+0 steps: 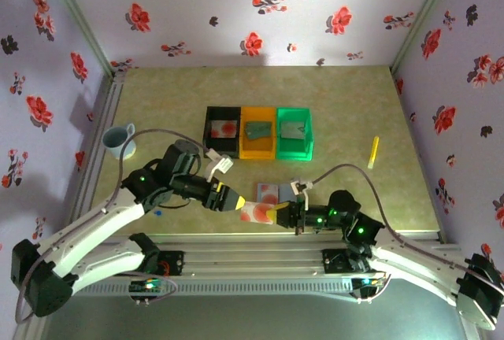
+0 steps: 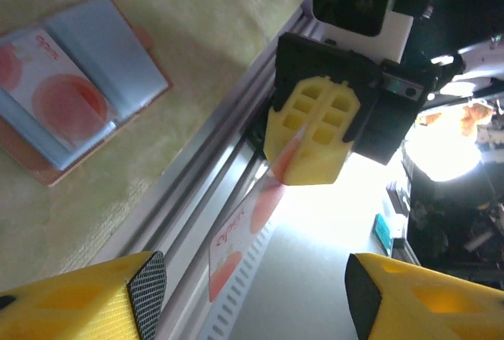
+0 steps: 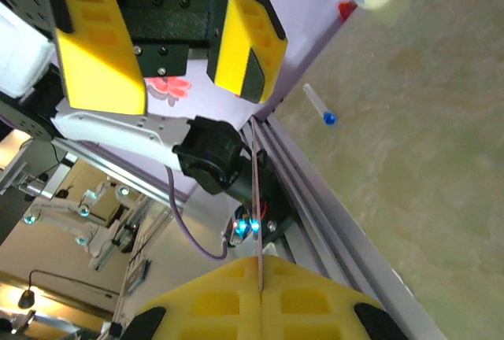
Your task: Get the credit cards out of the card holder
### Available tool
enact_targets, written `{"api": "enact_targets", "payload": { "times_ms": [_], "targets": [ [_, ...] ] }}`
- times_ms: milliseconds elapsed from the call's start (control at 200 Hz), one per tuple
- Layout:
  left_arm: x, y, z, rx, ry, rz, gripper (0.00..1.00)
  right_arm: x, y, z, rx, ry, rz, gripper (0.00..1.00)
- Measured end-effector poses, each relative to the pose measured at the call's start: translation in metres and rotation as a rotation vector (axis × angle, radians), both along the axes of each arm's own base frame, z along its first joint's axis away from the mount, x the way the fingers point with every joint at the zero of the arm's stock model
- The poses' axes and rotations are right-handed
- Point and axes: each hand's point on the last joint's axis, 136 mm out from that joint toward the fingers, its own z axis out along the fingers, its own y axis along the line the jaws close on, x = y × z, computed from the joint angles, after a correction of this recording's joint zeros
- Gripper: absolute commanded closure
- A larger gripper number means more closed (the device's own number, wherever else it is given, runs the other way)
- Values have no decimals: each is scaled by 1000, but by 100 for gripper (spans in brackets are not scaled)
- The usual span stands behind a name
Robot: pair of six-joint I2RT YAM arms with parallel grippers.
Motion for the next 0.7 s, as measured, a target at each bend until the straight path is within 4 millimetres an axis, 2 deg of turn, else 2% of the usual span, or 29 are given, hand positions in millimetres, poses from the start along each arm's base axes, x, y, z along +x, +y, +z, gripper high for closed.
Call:
{"api": "enact_targets", "payload": {
  "times_ms": [150,385,595,700],
  "targets": [
    [-7,-2,-5,0,35,-54,49,-5,2,-5,-14,15,37,100],
    [-12,-3,-13,12,61,-98,50,-10,5,8,23,-8,77,100],
    [-16,-4,-12,1,76,-124,69,-12,6,11,34,-15,93,100],
    [-19,-5,-9,-16,87,-142,72,-12,6,10,31,-13,93,100]
  ]
}}
